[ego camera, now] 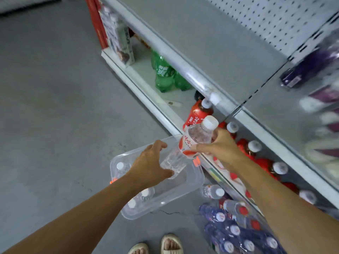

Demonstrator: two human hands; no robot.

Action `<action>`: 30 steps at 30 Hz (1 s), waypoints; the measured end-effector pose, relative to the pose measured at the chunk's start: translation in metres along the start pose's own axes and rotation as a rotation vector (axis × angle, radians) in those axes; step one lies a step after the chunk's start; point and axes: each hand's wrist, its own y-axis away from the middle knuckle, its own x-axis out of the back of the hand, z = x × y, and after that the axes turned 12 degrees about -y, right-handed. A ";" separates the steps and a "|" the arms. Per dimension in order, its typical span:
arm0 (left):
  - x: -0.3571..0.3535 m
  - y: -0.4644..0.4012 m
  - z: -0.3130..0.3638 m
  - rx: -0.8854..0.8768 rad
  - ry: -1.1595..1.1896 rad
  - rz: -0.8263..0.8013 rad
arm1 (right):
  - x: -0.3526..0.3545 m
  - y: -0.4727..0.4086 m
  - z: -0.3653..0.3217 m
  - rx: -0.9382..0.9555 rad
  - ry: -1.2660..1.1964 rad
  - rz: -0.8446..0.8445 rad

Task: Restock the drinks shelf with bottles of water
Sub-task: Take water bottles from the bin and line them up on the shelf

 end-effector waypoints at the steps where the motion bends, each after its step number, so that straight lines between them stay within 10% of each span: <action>1: 0.015 0.007 0.013 -0.031 0.034 -0.017 | 0.004 0.011 -0.025 0.001 -0.013 -0.011; 11: 0.162 0.085 0.144 -0.256 0.399 -0.149 | 0.042 0.121 -0.237 0.166 -0.122 -0.042; 30: 0.276 0.233 0.357 -0.729 0.337 -0.079 | 0.102 0.361 -0.438 0.475 0.044 0.259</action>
